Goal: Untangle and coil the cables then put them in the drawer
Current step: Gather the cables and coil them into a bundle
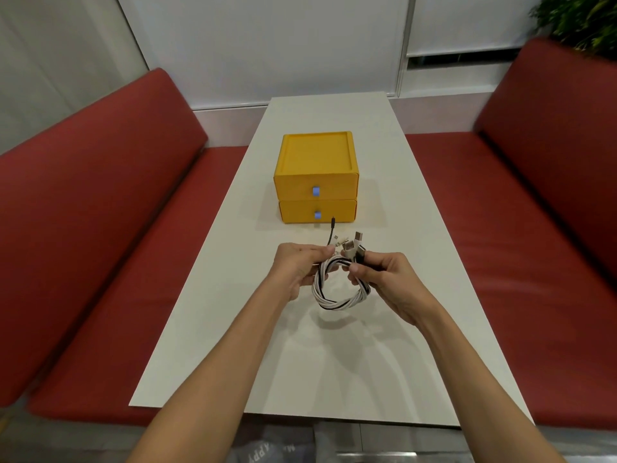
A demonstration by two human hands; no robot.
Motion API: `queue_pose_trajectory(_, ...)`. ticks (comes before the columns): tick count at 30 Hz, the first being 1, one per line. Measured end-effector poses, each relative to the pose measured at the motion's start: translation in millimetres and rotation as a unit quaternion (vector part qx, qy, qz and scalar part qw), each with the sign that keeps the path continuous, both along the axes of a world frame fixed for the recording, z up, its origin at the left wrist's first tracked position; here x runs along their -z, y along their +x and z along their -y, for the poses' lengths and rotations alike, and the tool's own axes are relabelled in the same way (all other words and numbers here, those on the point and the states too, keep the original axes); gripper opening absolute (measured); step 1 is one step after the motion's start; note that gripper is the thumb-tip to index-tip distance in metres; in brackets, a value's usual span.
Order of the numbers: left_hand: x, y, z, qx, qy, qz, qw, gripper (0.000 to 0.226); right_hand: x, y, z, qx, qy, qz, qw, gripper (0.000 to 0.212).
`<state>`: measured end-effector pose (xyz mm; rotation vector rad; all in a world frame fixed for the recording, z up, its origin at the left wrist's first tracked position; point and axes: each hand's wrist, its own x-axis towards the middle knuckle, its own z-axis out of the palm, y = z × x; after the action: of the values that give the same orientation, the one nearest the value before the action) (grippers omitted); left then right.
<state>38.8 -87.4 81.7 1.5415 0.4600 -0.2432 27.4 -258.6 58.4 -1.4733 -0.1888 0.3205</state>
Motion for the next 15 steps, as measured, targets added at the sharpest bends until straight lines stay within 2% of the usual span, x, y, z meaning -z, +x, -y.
queue_pose_trajectory(2, 3.6, -2.2, 3.7, 0.01, 0.097, 0.041, 0.994, 0.011, -1.8, 0.0, -1.9, -0.014, -0.024, 0.015, 1.0, 0.023)
queue_pose_trajectory(4, 4.8, -0.6, 5.2, 0.055, 0.208, 0.064, 0.974, 0.015, -3.0, 1.9, -3.3, -0.031, -0.046, 0.033, 0.998, 0.024)
queue_pose_trajectory(6, 1.6, 2.2, 3.4, 0.132, 0.251, 0.044, 0.958, 0.021, -5.6, 4.9, -2.6, -0.039, -0.067, 0.05, 0.996, 0.023)
queue_pose_trajectory(10, -5.2, 2.0, -0.8, 0.281, 0.191, -0.001, 0.94, 0.027, -10.1, 8.6, -0.5, -0.033, -0.09, 0.079, 0.992, 0.019)
queue_pose_trajectory(15, -5.8, 1.9, -7.9, 0.337, 0.119, 0.002, 0.934, 0.031, -1.5, 10.5, 0.7, 0.013, -0.131, 0.093, 0.987, 0.013)
